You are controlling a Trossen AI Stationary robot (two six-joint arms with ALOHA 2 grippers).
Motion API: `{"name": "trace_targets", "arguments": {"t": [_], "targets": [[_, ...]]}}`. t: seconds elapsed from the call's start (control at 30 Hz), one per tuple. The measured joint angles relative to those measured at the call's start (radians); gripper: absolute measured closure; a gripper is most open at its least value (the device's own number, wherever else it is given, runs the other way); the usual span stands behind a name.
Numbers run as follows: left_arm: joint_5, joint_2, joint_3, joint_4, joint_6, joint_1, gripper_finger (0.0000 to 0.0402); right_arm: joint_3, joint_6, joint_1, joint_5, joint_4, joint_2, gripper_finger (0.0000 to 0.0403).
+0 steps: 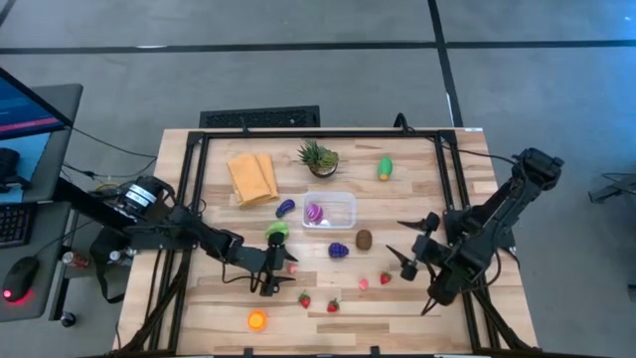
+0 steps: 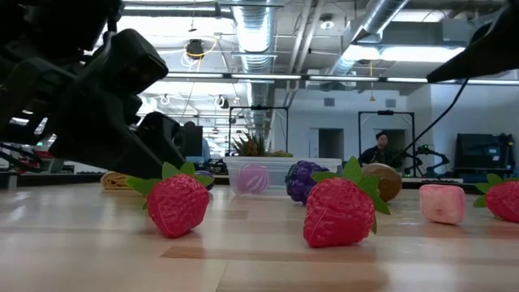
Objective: Pick and placing Produce into tupperware
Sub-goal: Put the left pink peach into the transparent container
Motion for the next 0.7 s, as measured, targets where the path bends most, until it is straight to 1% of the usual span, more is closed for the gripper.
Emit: {"name": "trace_targets", "arguments": {"t": [0.33,0.7], "targets": [[-0.004,0.0,0.0,-0.063,-0.05,0.0,0.0146,0.0,0.017,0.008,0.018,0.0,0.0,0.0058],[-0.007,-0.001,-0.001,-0.093,-0.052,0.015,0.0146,0.0,0.017,0.008,0.023,0.004,0.0,0.0058]]}}
